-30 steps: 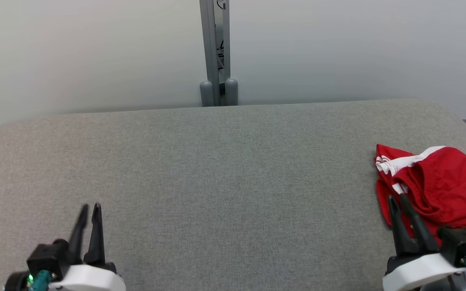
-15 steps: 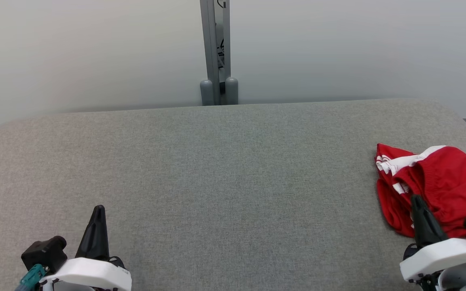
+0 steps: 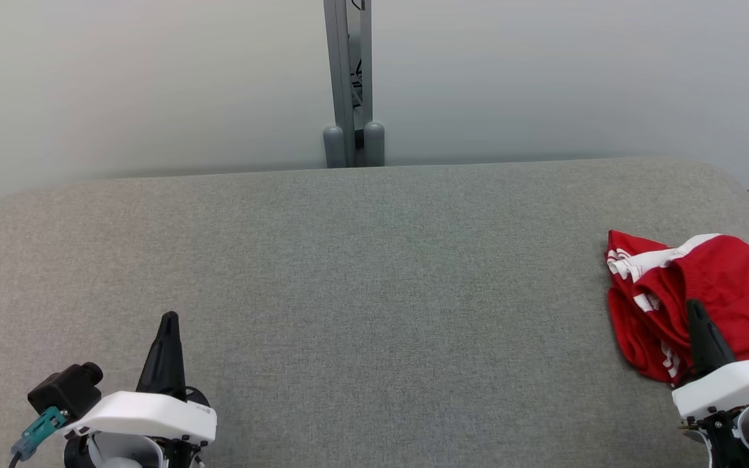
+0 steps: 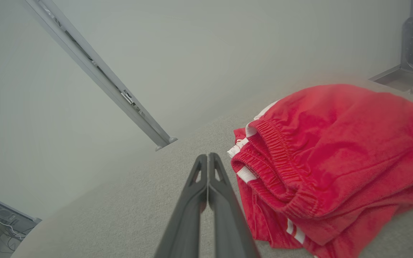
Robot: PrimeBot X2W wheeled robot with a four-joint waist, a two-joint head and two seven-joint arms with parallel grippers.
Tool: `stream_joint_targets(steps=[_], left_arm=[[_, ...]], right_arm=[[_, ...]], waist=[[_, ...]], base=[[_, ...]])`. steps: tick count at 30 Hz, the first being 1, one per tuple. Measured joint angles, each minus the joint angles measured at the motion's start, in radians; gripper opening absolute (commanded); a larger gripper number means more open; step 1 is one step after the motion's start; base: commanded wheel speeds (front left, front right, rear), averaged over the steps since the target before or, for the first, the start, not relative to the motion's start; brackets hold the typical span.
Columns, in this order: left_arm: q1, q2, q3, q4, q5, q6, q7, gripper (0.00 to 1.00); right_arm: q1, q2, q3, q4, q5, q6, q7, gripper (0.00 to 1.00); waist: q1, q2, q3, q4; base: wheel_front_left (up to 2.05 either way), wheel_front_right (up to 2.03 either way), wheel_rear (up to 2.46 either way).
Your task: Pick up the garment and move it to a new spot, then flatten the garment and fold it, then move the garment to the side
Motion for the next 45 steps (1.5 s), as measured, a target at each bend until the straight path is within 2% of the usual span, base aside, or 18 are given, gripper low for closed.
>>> stream_joint_targets(steps=[21, 45], left_arm=[[-0.082, -0.048, -0.004, 0.059, -0.264, -0.073, -0.004, 0.00], [-0.157, -0.084, -0.007, 0.114, -0.494, -0.133, -0.006, 0.00]], right_arm=[[-0.099, -0.025, -0.083, 0.095, 0.289, 0.000, 0.114, 0.00], [-0.180, -0.051, -0.146, 0.183, 0.553, 0.000, 0.208, 0.00]], waist=[[0.0000, 0.0000, 0.006, 0.005], [0.0000, 0.0000, 0.013, 0.009]], base=[[0.00, 0.00, 0.00], [0.00, 0.00, 0.00]])
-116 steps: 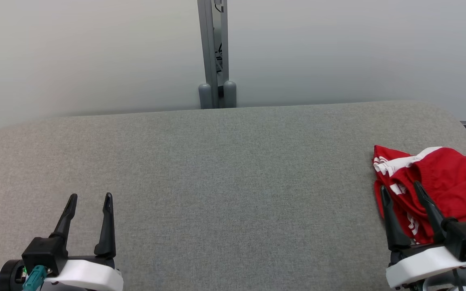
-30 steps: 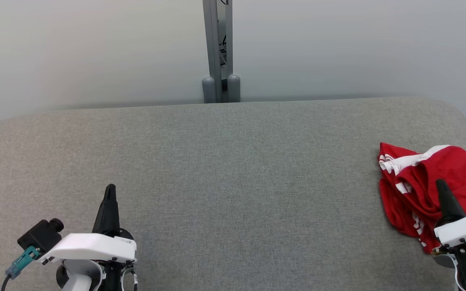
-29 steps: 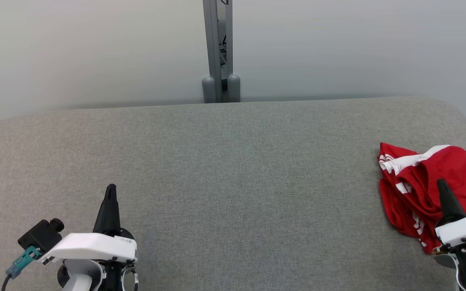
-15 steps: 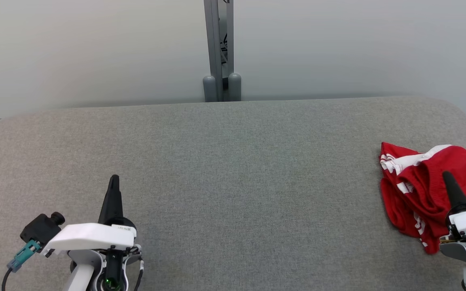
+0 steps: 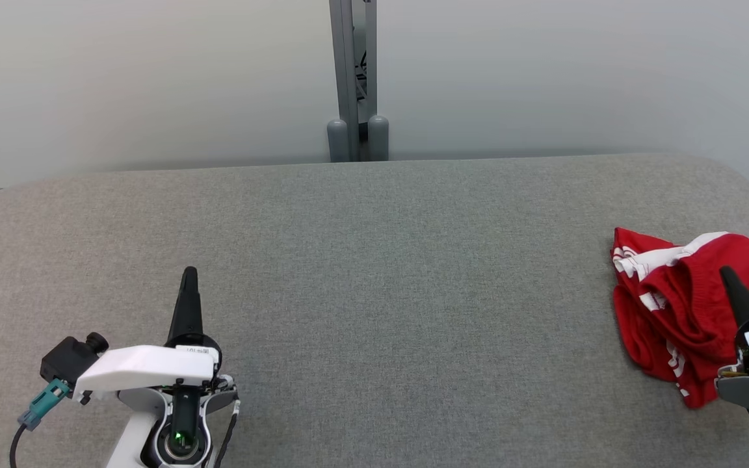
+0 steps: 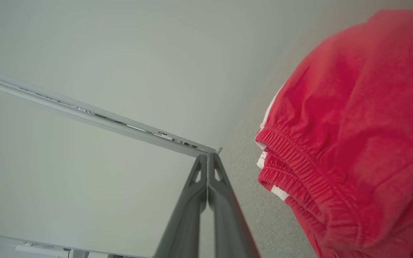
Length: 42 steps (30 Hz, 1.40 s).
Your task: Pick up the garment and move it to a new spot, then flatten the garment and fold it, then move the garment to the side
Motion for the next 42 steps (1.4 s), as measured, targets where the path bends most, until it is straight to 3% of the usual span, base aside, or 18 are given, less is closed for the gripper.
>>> stream_joint_targets(steps=[42], left_arm=[[-0.092, -0.053, -0.004, 0.069, -0.295, -0.082, -0.002, 0.00]], right_arm=[[-0.112, -0.037, -0.072, 0.107, 0.349, 0.000, 0.115, 0.00]], waist=[[0.0000, 0.0000, 0.012, 0.008]], base=[[0.00, 0.00, 0.00]])
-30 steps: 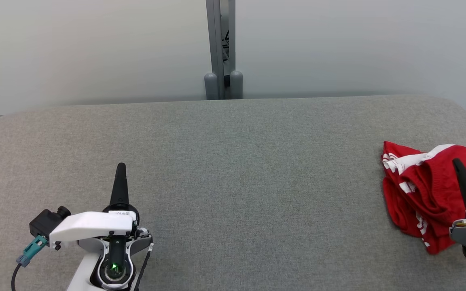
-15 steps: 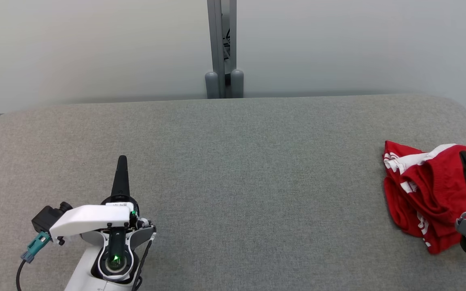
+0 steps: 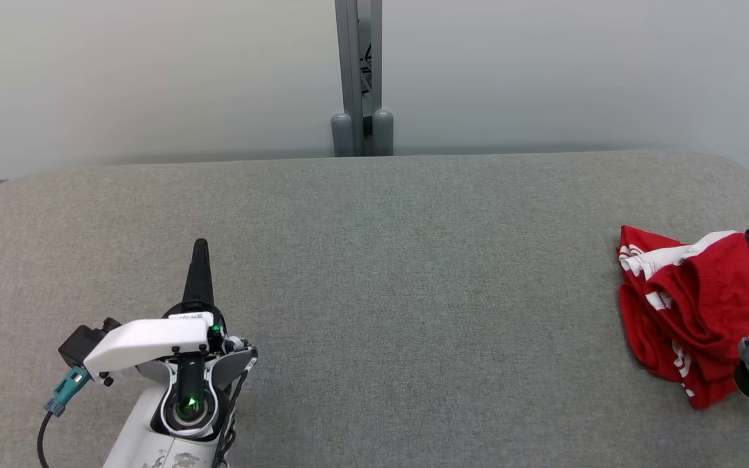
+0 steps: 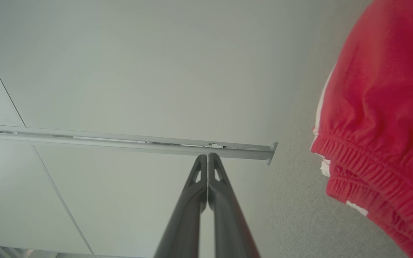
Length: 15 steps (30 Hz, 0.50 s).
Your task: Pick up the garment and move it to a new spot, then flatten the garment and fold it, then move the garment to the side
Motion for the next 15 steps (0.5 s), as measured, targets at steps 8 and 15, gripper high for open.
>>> stream_joint_targets(steps=[8, 15], left_arm=[[-0.014, -0.006, 0.000, 0.010, -0.050, -0.012, -0.001, 0.00], [-0.028, -0.010, -0.001, 0.016, -0.075, -0.020, -0.001, 0.00]], right_arm=[[-0.016, -0.007, -0.014, 0.019, 0.056, 0.000, 0.019, 0.00], [-0.024, -0.011, -0.018, 0.027, 0.085, 0.000, 0.026, 0.00]], waist=[[0.0000, 0.0000, 0.002, 0.002], [0.0000, 0.0000, 0.003, 0.002]], base=[[0.00, 0.00, 0.00], [0.00, 0.00, 0.00]])
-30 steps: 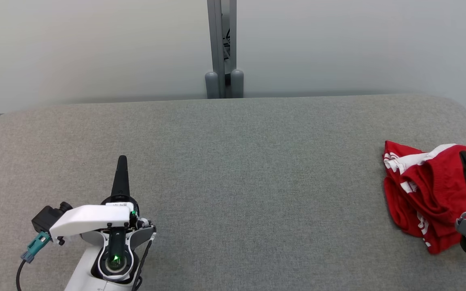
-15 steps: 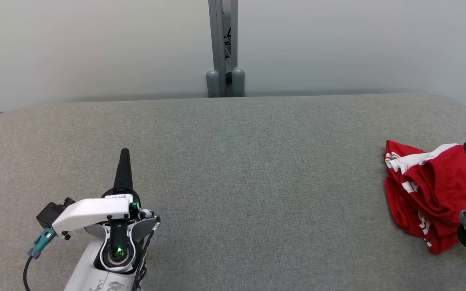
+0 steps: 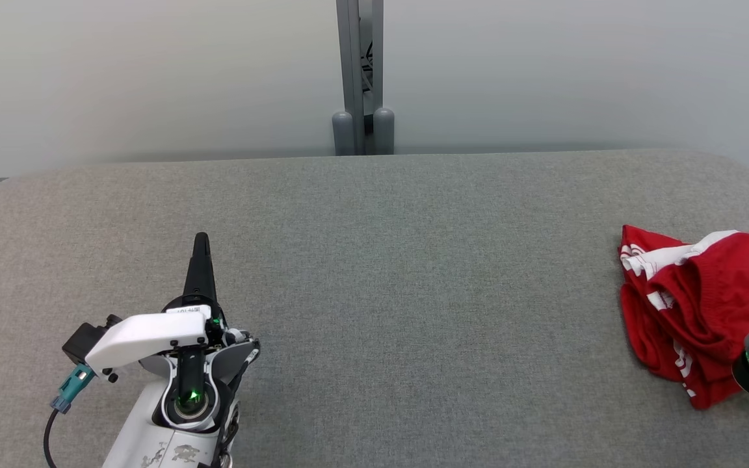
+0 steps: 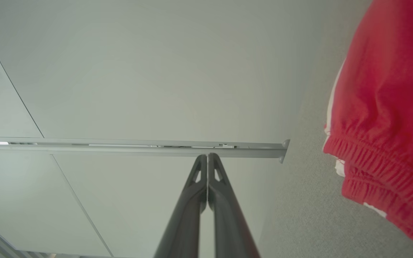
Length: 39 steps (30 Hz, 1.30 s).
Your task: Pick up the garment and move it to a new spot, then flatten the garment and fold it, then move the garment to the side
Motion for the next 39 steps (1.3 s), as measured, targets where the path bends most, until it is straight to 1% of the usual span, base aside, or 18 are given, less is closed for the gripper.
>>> stream_joint_targets(steps=[39], left_arm=[[0.000, 0.000, 0.000, 0.000, 0.000, 0.000, 0.000, 0.00]], right_arm=[[0.000, -0.006, 0.012, 0.000, 0.012, 0.000, -0.003, 0.00]], waist=[[0.0000, 0.0000, 0.000, 0.000]], base=[[0.00, 0.00, 0.00]])
